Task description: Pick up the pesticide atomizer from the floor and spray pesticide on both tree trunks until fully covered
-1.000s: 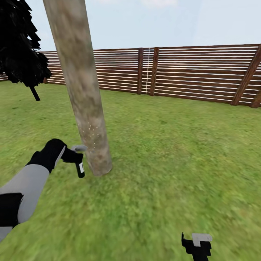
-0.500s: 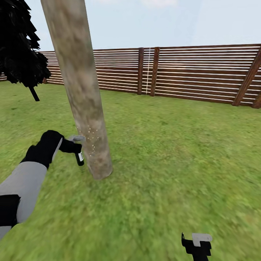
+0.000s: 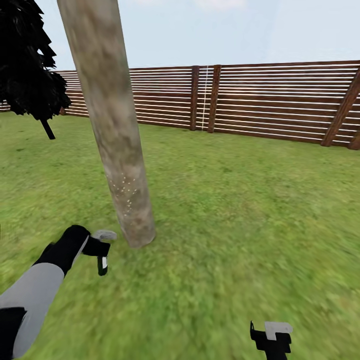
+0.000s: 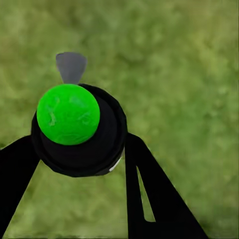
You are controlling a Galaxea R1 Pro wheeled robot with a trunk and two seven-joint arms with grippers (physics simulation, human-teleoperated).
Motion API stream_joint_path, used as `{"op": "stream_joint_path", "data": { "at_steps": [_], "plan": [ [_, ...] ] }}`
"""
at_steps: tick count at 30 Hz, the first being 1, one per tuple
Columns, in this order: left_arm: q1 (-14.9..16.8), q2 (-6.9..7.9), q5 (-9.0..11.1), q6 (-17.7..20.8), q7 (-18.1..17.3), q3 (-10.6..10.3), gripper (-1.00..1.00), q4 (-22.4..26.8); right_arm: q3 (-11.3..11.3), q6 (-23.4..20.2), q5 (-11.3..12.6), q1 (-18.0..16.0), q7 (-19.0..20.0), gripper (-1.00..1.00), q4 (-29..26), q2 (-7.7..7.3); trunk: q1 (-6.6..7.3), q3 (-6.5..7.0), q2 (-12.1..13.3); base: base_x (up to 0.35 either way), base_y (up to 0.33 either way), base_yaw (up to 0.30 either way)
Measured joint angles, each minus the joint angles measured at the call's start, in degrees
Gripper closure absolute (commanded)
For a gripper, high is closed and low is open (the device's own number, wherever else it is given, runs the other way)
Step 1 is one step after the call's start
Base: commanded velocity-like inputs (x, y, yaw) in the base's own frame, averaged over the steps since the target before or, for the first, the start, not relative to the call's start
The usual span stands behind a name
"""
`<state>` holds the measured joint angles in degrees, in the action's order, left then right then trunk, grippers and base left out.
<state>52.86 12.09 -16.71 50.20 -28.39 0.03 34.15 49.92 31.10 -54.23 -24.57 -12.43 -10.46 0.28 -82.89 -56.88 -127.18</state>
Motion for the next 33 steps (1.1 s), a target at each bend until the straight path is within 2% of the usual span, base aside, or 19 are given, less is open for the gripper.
{"op": "stream_joint_path", "data": {
  "at_steps": [3,5,8,11,13,23,27,31,33],
  "plan": [
    [-0.1,-0.50,1.4,0.1,5.9,0.1,1.00,-0.9,0.0,0.0,0.0,0.0,0.0,-1.00,0.0,0.04,0.02,0.00,0.0,0.259,0.160,0.249],
    [-0.1,-0.91,3.7,0.0,6.5,0.1,1.00,-1.7,0.0,0.0,0.0,0.0,0.0,-1.00,0.0,0.05,0.02,0.00,0.0,0.285,0.183,0.141],
    [-0.1,-1.26,7.8,-3.2,7.3,0.1,1.00,-3.4,0.0,0.0,0.0,0.0,0.0,-1.00,0.0,0.05,0.02,0.00,0.0,0.282,0.151,0.026],
    [-0.1,-1.32,8.4,-4.2,7.4,0.0,1.00,-3.3,0.0,0.0,0.0,0.0,0.0,-1.00,0.0,-0.01,0.01,0.00,0.0,0.177,-0.123,0.002],
    [-0.1,-1.85,8.7,-4.4,7.4,0.0,1.00,-3.2,0.0,0.0,0.0,0.0,0.0,-1.00,-0.1,-0.03,0.00,0.00,0.0,0.039,-0.257,0.000],
    [-0.1,-2.02,8.0,-4.8,7.5,0.0,1.00,-3.6,0.0,0.0,0.0,0.1,0.0,-1.00,-0.1,-0.04,-0.01,0.00,0.0,0.003,-0.273,0.000],
    [-2.2,-2.05,8.3,-5.0,7.4,0.0,1.00,-4.5,0.0,0.0,0.0,0.2,0.0,-1.00,0.0,-0.04,-0.01,0.00,0.0,0.000,-0.276,0.000],
    [-4.2,-1.70,8.2,-10.1,8.6,0.1,1.00,-5.5,0.0,0.0,0.0,0.2,0.0,-1.00,0.0,-0.04,-0.01,0.00,0.0,0.000,-0.276,0.000],
    [-4.4,-2.04,8.6,-10.9,11.8,0.6,1.00,-6.3,0.0,0.0,0.0,0.2,0.0,-1.00,0.0,-0.01,-0.01,0.00,0.0,0.000,-0.276,0.000]
  ]
}}
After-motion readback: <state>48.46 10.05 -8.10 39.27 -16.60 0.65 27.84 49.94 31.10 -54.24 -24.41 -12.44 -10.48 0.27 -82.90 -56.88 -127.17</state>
